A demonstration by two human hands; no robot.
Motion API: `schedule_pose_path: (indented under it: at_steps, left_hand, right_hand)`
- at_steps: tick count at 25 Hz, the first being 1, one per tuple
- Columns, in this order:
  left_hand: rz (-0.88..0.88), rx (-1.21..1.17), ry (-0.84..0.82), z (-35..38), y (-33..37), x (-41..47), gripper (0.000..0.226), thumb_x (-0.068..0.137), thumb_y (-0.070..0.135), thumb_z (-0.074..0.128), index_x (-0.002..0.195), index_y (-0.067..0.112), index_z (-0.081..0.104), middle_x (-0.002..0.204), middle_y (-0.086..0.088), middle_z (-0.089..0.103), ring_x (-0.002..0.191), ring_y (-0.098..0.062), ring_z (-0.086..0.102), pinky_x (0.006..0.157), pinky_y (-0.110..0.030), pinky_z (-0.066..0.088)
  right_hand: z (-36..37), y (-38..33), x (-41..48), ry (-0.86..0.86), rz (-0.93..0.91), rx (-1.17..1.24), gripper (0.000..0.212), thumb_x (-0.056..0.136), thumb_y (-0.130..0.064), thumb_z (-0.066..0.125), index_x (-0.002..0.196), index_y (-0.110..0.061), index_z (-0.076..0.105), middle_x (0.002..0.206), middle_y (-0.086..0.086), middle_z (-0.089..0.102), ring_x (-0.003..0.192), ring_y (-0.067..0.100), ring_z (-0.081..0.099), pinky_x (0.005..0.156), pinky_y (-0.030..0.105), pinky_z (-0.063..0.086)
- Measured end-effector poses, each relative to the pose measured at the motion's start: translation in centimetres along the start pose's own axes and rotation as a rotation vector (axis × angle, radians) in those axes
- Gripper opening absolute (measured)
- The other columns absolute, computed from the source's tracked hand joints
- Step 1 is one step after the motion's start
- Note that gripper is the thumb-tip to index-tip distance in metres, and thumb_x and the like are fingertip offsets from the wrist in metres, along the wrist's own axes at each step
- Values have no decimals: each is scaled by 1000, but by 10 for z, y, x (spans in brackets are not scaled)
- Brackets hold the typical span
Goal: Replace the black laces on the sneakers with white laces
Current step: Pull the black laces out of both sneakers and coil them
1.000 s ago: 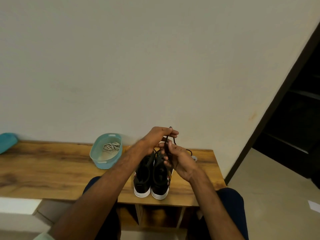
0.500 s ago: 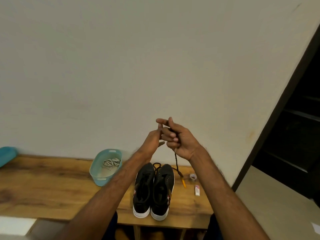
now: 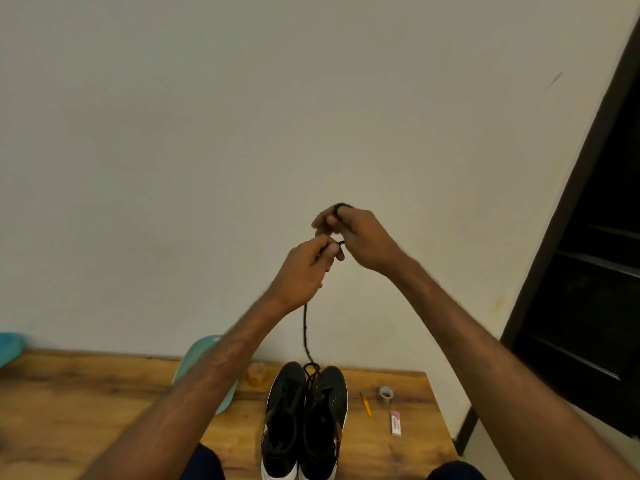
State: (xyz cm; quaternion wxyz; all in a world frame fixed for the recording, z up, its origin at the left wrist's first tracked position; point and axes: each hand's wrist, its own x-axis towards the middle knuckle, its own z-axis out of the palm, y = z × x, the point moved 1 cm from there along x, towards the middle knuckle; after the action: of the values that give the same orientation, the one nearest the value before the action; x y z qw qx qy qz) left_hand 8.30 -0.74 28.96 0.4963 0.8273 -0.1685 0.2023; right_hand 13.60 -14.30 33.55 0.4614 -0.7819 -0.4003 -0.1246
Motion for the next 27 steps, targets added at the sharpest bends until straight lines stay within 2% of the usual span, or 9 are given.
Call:
schedule_pose_path:
  at_steps: [4,9,11,13,16,19,22,25,27]
  left_hand:
    - [143,364,58,-29,12,6,25,103,31,44,86,23,61,70,23,55,66,-1,49,61,-20,35]
    - [238,721,-14,-43,12,11,27,103,41,39,90,30,60,85,12,57,80,-6,51,67,-30,45]
    - [259,776,27,-47,18,14,27,102,42,40,92,30,61,85,13,55,81,-5,49,65,-28,42]
    - [271,684,61,-48,21,20,25,101,41,44,90,28,62,83,12,56,79,-7,50,65,-28,43]
    - [224,111,2,-40,19,20,27,102,24,47,79,29,59,73,12,57,70,-7,53,67,-30,46]
    - [90,-37,-80,-22,19,8,31,105,13,39,82,20,59,74,13,59,69,2,54,69,-18,44]
    - [84,102,-137,-22,15,-1,35,107,24,36,77,19,54,72,13,54,66,0,47,65,-13,38]
    - [135,366,-181,-35,11,-4,31,105,30,40,78,26,55,72,15,54,67,-5,47,66,-24,38]
    - [178,552,-111,-44,14,-2,29,104,35,39,81,28,55,78,12,55,71,-6,52,67,-27,41]
  right_hand:
    - [1,6,-14,-80,46,-138,29,105,-11,37,82,-6,53,69,-3,55,62,12,46,64,29,42]
    - [0,3,-23,-111,74,-59,36,107,-22,39,91,-5,66,76,-5,69,73,13,60,76,24,50]
    - [2,0,-25,-195,116,10,39,108,-24,38,90,-4,66,67,-8,63,65,13,55,74,26,48]
    - [12,-8,-32,-353,211,325,43,108,-29,36,85,-8,65,57,-4,49,56,13,43,74,29,49]
    - [19,-29,-34,-331,176,965,46,107,-30,30,88,-12,67,62,0,52,58,14,50,77,33,54]
    - [12,-36,-19,-156,47,1241,50,108,-26,23,116,-5,67,109,13,70,102,24,67,94,34,54]
    - [7,-26,-10,-89,-56,1040,46,109,-25,24,136,1,50,137,20,57,129,30,55,110,38,44]
    - [8,-6,-18,14,-51,290,33,108,-17,35,120,-4,62,117,8,71,113,19,65,101,36,48]
    - [17,6,-27,-60,16,102,35,108,-22,36,103,-8,68,96,6,73,93,16,68,90,35,50]
